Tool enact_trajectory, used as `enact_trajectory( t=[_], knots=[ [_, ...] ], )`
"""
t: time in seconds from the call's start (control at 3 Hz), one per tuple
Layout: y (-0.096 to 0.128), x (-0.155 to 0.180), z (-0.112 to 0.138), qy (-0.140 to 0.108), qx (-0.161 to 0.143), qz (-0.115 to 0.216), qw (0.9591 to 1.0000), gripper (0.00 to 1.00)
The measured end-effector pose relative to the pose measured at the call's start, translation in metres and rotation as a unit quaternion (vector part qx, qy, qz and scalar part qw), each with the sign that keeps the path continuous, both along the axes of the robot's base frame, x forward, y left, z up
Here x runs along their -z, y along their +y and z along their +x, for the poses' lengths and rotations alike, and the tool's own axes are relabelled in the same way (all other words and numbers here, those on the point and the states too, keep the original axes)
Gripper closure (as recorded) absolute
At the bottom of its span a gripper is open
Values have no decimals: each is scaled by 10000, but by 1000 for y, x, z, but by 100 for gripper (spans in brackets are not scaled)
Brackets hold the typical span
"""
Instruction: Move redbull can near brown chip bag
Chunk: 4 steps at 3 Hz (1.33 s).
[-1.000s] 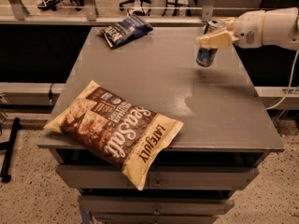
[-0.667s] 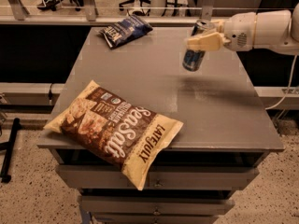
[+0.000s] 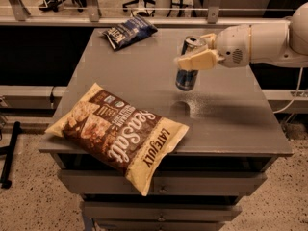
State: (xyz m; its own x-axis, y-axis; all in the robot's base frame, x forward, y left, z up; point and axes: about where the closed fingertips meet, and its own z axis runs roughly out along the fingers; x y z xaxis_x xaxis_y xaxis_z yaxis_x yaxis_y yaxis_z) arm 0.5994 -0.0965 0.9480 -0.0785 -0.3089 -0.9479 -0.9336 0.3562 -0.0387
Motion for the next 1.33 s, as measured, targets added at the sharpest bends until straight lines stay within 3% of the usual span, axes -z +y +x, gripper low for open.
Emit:
enact_trajectory(
  t=[0.33, 1.0, 1.33],
  knots=[
    [23, 16, -24, 27, -142, -64, 9999, 100],
    [53, 21, -46, 85, -364, 162, 9992, 100],
    [64, 27, -63, 43, -509, 94, 9986, 79]
  ],
)
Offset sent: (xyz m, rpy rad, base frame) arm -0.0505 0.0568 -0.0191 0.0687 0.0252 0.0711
